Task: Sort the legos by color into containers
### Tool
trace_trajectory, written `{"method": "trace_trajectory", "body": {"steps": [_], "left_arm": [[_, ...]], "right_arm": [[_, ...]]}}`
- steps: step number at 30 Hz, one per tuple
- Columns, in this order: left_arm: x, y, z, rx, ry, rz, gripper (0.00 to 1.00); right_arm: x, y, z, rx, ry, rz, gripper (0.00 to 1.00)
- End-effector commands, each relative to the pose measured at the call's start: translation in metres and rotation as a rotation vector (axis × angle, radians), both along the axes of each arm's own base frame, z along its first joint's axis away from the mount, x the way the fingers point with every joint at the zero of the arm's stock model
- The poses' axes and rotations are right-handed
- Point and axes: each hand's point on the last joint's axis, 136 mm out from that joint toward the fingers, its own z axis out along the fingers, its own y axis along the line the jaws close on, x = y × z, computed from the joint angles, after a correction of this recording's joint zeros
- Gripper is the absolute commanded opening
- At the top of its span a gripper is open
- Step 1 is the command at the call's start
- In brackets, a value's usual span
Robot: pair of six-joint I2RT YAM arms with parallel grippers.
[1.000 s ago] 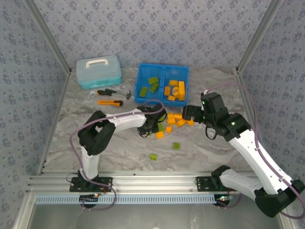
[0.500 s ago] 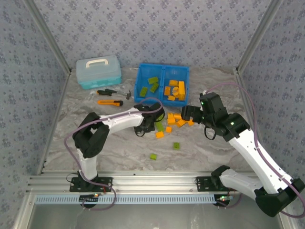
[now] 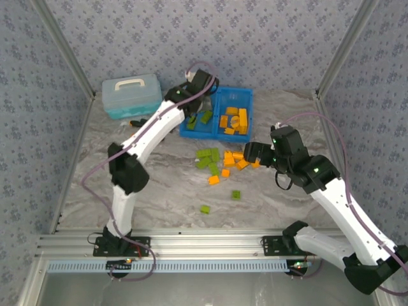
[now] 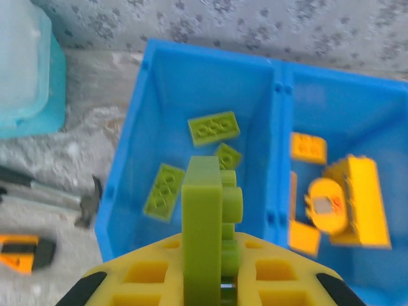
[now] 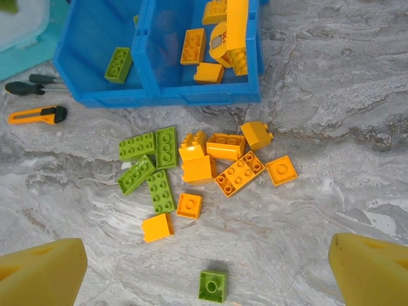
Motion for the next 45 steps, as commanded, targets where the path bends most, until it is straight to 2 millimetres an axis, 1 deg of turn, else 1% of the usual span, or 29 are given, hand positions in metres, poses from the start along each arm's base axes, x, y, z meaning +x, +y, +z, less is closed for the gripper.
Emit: {"method": "trace_trajectory", "body": {"steps": [1,2,4,7,9,11,13,14,17,19,21,23,25,26,27,29,33,34,36,38,41,43,45], "left_arm": [[0.027,0.005,-0.047,0.122,0.078,-0.063,0.14],[0.037,0.004,-0.052,0.121,0.069,-0.068,0.14],[0.050,0.003,-0.060,0.124,0.058,-0.069,0.14],[0.062,0.002,-0.073,0.126,0.045,-0.060,0.21],[0.065,-0.002,-0.074,0.105,0.042,-0.074,0.27],[0.065,-0.005,-0.066,0.085,0.026,-0.080,0.37],[0.064,-0.005,-0.051,0.062,0.006,-0.077,0.44],[0.062,-0.005,-0.040,0.049,-0.007,-0.077,0.46],[0.051,-0.001,-0.009,0.008,-0.027,-0.075,0.50],[0.036,0.001,0.013,-0.018,-0.028,-0.080,0.50],[0.014,0.004,0.031,-0.023,-0.015,-0.084,0.50],[-0.017,0.006,0.044,-0.016,0.000,-0.095,0.50],[-0.052,0.003,0.050,-0.023,0.005,-0.120,0.50],[-0.072,0.002,0.050,-0.032,0.006,-0.139,0.50],[-0.089,-0.001,0.045,-0.037,0.012,-0.157,0.50],[-0.131,0.003,0.030,-0.046,0.038,-0.182,0.50],[-0.210,0.014,-0.023,-0.011,0.162,-0.249,0.51],[-0.231,0.016,-0.039,-0.018,0.212,-0.265,0.53],[-0.268,0.016,-0.067,-0.033,0.293,-0.290,0.64],[-0.302,0.007,-0.090,-0.032,0.328,-0.341,0.71],[-0.337,-0.006,-0.127,-0.007,0.415,-0.378,0.81],[-0.355,-0.018,-0.143,0.026,0.451,-0.418,0.86],[-0.364,-0.027,-0.155,0.060,0.471,-0.440,0.89]], "right_arm": [[-0.013,-0.005,0.014,0.036,-0.012,-0.017,1.00],[-0.014,-0.007,0.014,0.035,-0.012,-0.023,1.00],[-0.017,-0.010,0.014,0.034,-0.015,-0.026,1.00],[-0.019,-0.009,0.011,0.035,-0.010,-0.022,1.00],[-0.019,-0.008,0.010,0.037,-0.004,-0.015,1.00],[-0.019,-0.007,0.008,0.033,0.001,-0.013,1.00],[-0.020,-0.007,0.006,0.031,0.004,-0.013,1.00],[-0.019,-0.007,0.005,0.030,0.006,-0.013,1.00],[-0.018,-0.007,0.004,0.030,0.006,-0.013,1.00],[-0.017,-0.006,0.001,0.027,0.010,-0.014,1.00],[-0.016,-0.005,-0.004,0.019,0.019,-0.014,1.00],[-0.014,-0.003,-0.007,0.017,0.025,-0.012,1.00],[-0.010,-0.001,-0.010,0.019,0.027,-0.011,1.00],[-0.008,0.001,-0.012,0.021,0.029,-0.011,1.00],[-0.006,0.002,-0.013,0.022,0.031,-0.011,1.00],[-0.002,0.004,-0.015,0.020,0.038,-0.012,1.00],[0.004,0.007,-0.022,0.013,0.056,-0.011,1.00],[0.006,0.007,-0.024,0.012,0.060,-0.013,1.00],[0.007,0.007,-0.027,0.013,0.069,-0.015,1.00],[0.009,0.006,-0.032,0.011,0.077,-0.023,1.00],[0.011,0.005,-0.038,0.016,0.092,-0.029,1.00],[0.011,0.004,-0.040,0.019,0.102,-0.027,1.00],[0.010,0.003,-0.041,0.015,0.109,-0.029,1.00]]}}
